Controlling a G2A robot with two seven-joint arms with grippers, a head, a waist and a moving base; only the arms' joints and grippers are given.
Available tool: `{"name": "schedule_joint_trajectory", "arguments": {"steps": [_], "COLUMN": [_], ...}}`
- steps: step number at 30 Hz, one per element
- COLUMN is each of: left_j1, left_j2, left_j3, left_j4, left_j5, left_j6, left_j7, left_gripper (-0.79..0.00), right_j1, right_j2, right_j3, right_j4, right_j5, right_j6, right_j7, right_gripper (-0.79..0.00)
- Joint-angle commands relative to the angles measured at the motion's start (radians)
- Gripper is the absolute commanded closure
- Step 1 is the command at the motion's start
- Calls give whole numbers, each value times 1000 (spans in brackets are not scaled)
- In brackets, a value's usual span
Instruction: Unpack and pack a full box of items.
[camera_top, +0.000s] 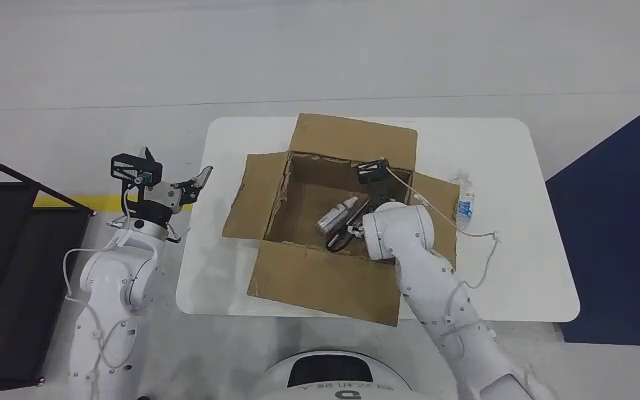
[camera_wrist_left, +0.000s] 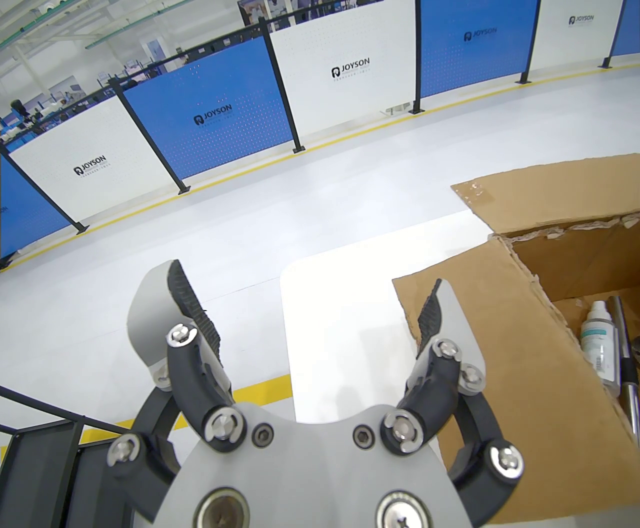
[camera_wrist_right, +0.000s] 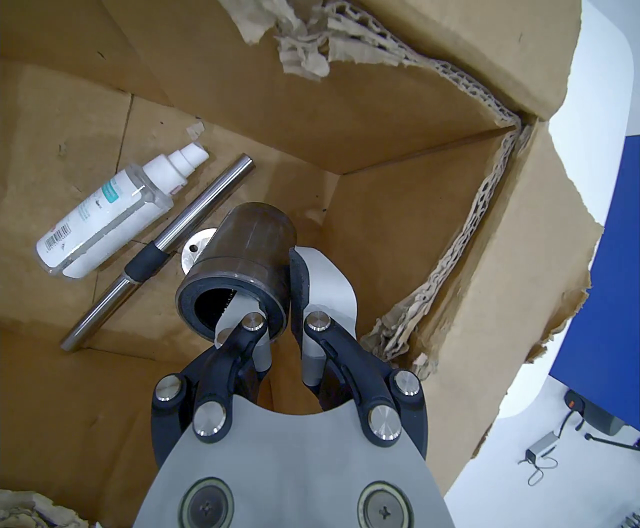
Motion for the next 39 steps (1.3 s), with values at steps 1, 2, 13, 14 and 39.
{"name": "schedule_joint_trajectory", "arguments": {"steps": [1, 2, 13, 14, 39], "left_j1": [0, 0, 0, 0, 0], "left_j2": [0, 0, 0, 0, 0], "left_j3": [0, 0, 0, 0, 0], "left_j4": [0, 0, 0, 0, 0], "left_j5": [0, 0, 0, 0, 0], "left_j6": [0, 0, 0, 0, 0], "left_j7": [0, 0, 0, 0, 0], "left_gripper": [-785, -785, -785, -785, -785], "right_j1": [-11, -16, -72, -82, -61], "right_j2": [-40, -60, -224, -233, -234], "right_j3": [9, 13, 62, 78, 876], "right_j4": [6, 8, -117, -182, -167], "right_j5": [-62, -88, -149, -105, 392], "right_j6": [-19, -28, -33, -33, 36], "right_j7": [20, 28, 33, 33, -36], "right_gripper": [-95, -132, -246, -240, -785]}}
